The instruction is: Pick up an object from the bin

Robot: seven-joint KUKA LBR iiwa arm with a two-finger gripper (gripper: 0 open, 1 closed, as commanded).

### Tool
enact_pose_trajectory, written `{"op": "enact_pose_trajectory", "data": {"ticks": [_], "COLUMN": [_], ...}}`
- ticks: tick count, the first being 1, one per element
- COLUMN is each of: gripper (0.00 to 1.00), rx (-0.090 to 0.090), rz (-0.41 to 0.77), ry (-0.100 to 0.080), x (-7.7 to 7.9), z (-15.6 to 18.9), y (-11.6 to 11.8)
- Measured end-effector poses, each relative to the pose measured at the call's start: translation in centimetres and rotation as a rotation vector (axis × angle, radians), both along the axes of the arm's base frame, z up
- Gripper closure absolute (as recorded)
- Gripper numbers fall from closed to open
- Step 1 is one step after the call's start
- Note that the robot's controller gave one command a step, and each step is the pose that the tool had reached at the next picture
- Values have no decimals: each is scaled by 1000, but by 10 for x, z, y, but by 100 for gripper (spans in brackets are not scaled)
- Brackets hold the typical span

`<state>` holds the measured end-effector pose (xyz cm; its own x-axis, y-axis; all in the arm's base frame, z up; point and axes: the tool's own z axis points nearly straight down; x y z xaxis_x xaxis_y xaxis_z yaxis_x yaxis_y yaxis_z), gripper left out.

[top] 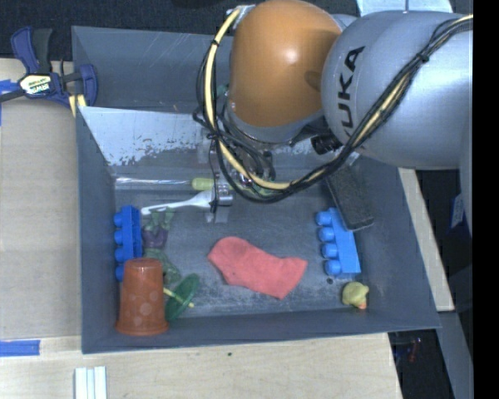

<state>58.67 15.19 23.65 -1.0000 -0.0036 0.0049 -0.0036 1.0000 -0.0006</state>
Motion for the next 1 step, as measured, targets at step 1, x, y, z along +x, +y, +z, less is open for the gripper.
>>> {"op": "enact_pose_trajectory", "data": {"ticks": [1], "gripper": [0], "rx": [1], "rz": [-4], "ry": [-9], "x": [2], "z": [5], "y": [-1]}}
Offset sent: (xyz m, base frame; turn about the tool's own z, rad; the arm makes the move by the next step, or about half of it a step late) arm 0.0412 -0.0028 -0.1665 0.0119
